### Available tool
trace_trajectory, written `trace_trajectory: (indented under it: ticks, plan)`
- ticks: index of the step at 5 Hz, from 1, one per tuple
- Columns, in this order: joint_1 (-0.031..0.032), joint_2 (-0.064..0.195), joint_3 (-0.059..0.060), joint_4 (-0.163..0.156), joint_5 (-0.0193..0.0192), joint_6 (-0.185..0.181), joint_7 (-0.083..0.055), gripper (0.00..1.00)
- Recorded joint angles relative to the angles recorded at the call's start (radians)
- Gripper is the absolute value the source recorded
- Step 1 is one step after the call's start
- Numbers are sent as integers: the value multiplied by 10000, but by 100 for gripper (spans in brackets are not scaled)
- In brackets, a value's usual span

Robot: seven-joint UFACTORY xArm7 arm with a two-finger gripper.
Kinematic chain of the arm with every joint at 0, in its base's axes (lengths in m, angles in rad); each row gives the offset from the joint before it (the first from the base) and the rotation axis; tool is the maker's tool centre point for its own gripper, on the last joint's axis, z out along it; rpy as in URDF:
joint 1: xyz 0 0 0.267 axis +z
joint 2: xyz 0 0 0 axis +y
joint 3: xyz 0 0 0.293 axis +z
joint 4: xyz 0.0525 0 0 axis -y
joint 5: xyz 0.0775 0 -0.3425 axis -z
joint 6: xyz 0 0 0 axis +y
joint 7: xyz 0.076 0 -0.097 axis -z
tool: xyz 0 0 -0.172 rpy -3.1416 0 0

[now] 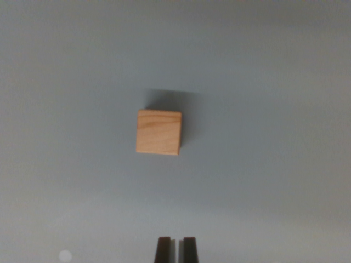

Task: Push wooden cube

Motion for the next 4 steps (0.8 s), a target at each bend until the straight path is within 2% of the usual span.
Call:
trace_trajectory:
  ticks: [1,2,3,4]
  plan:
    - [27,142,22,-286,12,-416,23,0]
    - [27,142,22,-286,12,-416,23,0]
    - [57,297,46,-598,25,-870,48,0]
    - [57,297,46,-598,25,-870,48,0]
